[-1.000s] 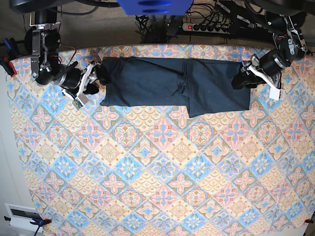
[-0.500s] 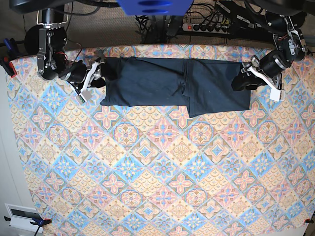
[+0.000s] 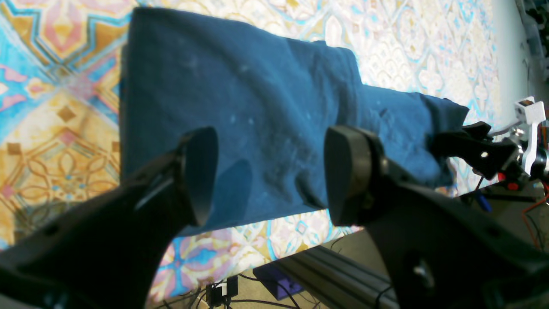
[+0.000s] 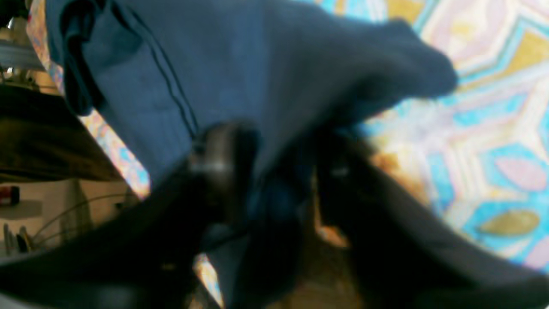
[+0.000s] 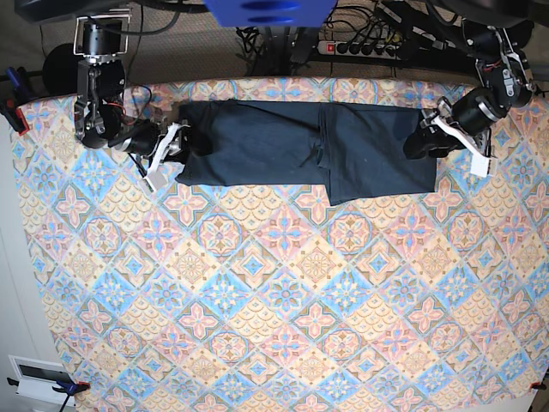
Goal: Layout the t-shirt on the table in an organized manner, then fold the t-shirt properly
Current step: 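Grasp the strip's other end with the right gripper and lift it, then fold the held end with the right gripper over toward the left gripper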
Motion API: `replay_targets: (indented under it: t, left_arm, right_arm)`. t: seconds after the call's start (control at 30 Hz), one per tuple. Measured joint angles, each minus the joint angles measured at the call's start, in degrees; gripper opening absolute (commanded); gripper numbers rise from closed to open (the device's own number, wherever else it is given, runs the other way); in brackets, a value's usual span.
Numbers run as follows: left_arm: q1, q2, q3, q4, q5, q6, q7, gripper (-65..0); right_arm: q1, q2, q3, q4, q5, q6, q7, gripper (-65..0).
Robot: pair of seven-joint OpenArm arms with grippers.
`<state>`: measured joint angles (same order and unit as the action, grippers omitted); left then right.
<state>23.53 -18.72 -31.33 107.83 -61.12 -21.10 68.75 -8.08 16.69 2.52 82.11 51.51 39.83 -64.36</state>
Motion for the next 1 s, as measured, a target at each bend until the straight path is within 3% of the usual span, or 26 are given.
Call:
replay_targets:
  t: [0.07, 0.17, 0.27, 0.47, 0.63, 0.77, 0.87, 1.0]
  left_arm:
    - [-0.07, -0.02, -0.02, 0.00, 0.00, 0.00, -0.07, -26.7]
    - [-0.20, -0.02, -0.37, 0.00, 0.07, 0.02, -0.20, -26.7]
    - [-0.22, 0.28, -1.77, 0.00, 0.00, 0.00, -0.20, -26.7]
    - [-0.22, 0.57, -2.54, 0.00, 0.13, -0.02, -0.22, -26.7]
    - [-0.20, 0.61, -2.54, 0.00, 0.15, 0.00, -0.22, -26.7]
    - [-0.20, 2.12, -2.49, 0.00, 0.94, 0.00, -0.44, -26.7]
    - [-0.26, 3.52, -2.45, 0.00, 4.33, 0.00, -0.20, -26.7]
    - [-0.83, 4.98, -2.29, 0.00, 6.19, -0.11, -0.28, -26.7]
  right_arm:
    - [-0.02, 0.00, 0.42, -0.04, -0.31, -0.02, -0.59, -65.0]
    - [-0.17, -0.37, 3.15, 0.02, -0.09, 0.02, -1.07, -64.2]
    - [0.55, -0.44, 9.22, -0.22, -0.31, 0.00, -4.90, -64.8]
    - [8.50, 0.83, 16.31, -0.42, -1.09, -0.02, -8.39, -64.8]
    - [15.26, 4.24, 16.37, -0.31, -0.63, -0.02, -7.85, -64.8]
    - [13.84, 4.79, 15.17, 0.63, -0.90, -0.11, -8.92, -64.8]
    - [12.81, 4.76, 10.21, 4.96, -2.23, -0.26, -10.38, -64.8]
    - [14.10, 4.22, 0.52, 13.81, -0.85, -0.15, -8.22, -64.8]
